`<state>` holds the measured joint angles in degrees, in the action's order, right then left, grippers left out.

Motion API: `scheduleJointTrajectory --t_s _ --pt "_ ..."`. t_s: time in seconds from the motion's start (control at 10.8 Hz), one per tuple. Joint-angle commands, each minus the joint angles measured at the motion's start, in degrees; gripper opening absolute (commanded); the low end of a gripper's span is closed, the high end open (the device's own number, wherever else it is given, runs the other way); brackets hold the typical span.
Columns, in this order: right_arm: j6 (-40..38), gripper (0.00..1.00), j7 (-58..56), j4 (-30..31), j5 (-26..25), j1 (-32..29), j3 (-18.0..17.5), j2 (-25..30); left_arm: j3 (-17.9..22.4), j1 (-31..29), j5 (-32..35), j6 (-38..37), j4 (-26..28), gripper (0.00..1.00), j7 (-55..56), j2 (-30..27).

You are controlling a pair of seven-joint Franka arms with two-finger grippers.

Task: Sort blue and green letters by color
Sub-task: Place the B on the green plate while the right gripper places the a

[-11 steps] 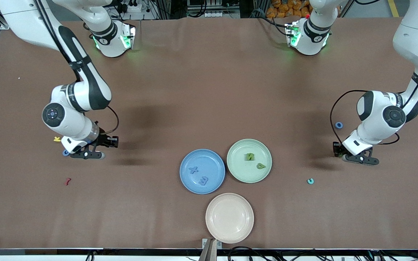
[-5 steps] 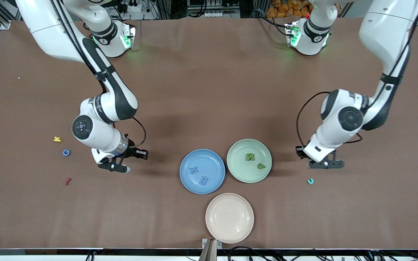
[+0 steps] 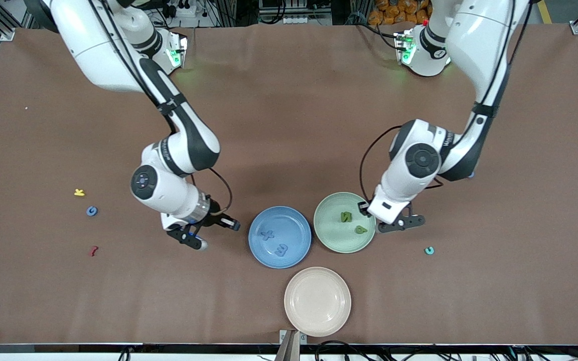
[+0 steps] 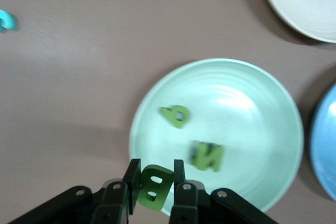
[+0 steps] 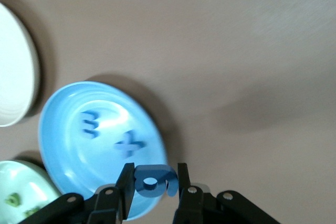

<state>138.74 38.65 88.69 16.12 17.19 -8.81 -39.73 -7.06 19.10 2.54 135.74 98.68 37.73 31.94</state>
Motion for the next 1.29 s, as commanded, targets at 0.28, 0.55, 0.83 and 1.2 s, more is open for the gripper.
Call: scheduleJointTrajectory --t_s 0.28,0.55,0.83,1.2 --pt "10.2 0.42 21.0 -6.9 1.2 5.9 0.2 -6.1 2.1 3.0 -2.9 -1.5 -4.8 1.00 3.9 3.4" --pt "10.1 1.00 19.7 -6.9 0.0 5.8 0.4 -6.2 1.4 -0.1 2.4 -4.4 -4.0 1.00 -1.1 2.4" --pt "5.1 1.00 6.1 -5.5 -1.2 2.3 1.0 -5.4 -5.7 -11.0 4.6 -7.2 -2.7 1.00 -8.8 1.9" --pt "-8.3 1.00 -11.5 -5.6 -4.7 -3.7 4.4 -2.9 -12.4 -24.3 17.7 -8.1 -1.2 1.00 -10.5 2.7"
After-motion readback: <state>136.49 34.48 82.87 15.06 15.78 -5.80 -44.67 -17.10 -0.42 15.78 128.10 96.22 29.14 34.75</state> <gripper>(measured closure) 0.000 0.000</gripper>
